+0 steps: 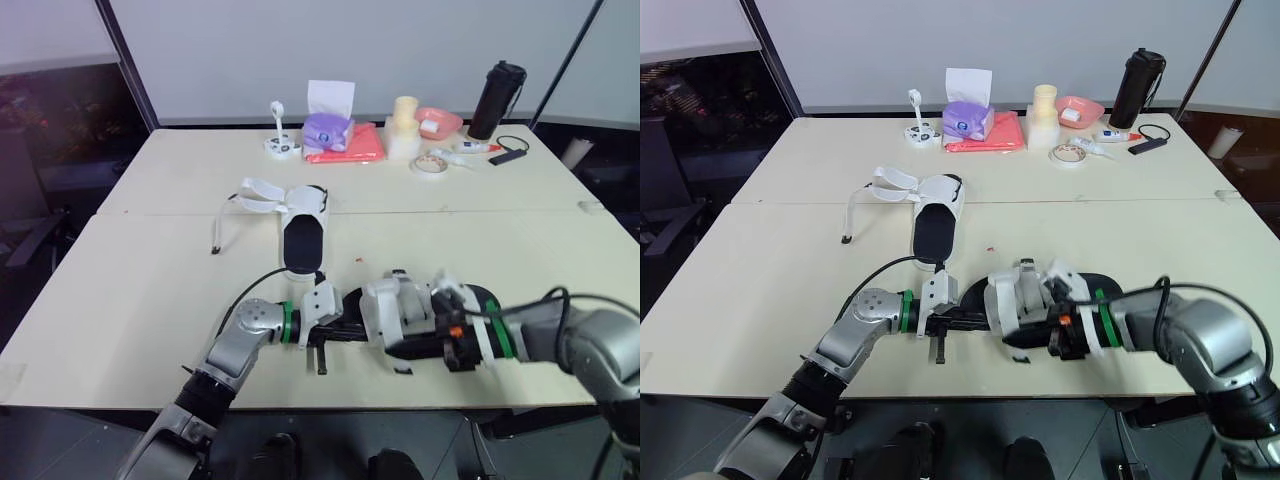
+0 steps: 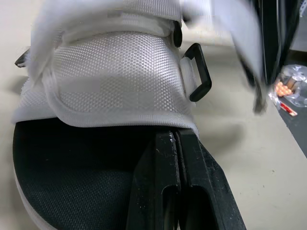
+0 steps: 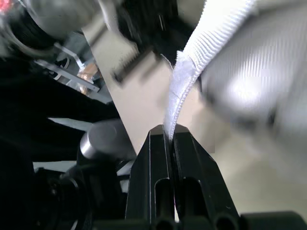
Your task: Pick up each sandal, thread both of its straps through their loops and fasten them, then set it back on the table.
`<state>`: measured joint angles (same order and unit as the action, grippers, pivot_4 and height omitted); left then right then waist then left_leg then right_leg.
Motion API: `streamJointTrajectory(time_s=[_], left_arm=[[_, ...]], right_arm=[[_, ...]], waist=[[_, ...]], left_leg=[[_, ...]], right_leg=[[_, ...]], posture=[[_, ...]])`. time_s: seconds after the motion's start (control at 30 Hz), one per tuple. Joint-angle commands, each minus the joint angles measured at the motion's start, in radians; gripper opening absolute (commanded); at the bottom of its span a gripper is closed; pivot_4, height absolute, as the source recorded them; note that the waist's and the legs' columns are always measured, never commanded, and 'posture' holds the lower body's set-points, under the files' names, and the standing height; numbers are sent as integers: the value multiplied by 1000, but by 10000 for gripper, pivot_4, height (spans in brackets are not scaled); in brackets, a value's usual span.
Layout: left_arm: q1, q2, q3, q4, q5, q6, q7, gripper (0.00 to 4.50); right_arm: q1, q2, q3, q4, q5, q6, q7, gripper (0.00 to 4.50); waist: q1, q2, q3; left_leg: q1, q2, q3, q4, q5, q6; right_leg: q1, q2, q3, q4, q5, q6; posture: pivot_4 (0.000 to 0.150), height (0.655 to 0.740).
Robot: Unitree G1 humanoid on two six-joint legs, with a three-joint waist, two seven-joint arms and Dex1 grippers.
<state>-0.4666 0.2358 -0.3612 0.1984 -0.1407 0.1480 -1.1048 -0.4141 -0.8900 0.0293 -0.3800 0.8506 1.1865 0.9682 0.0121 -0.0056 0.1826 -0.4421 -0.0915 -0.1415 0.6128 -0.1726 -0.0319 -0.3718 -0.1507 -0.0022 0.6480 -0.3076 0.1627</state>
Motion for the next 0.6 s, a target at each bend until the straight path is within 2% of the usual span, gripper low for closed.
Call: streamJointTrajectory(time_s=[0.03, 0.27, 0.6], left_arm=[[11, -3, -31, 33, 18, 7, 0, 0], [10, -12, -33, 47, 22, -4, 5, 0], [13, -15, -32, 47, 22, -8, 17, 0]], right_arm=[[-140, 36, -21, 66, 42, 47, -7, 113], [-248, 74, 71, 215, -31, 18, 33, 113], [-255, 57, 156, 297, -135, -56, 125, 113]], waist=[[1, 0, 0], [2, 0, 0], [2, 0, 0]], left_leg=[[0, 0, 0, 0, 0, 0], [0, -1, -1, 0, 0, 0], [0, -1, -1, 0, 0, 0]], right_leg=[[0, 0, 0, 0, 0, 0], [0, -1, 0, 0, 0, 0], [0, 0, 0, 0, 0, 0]], posture=[[1500, 7400], [1500, 7400], [1500, 7400]])
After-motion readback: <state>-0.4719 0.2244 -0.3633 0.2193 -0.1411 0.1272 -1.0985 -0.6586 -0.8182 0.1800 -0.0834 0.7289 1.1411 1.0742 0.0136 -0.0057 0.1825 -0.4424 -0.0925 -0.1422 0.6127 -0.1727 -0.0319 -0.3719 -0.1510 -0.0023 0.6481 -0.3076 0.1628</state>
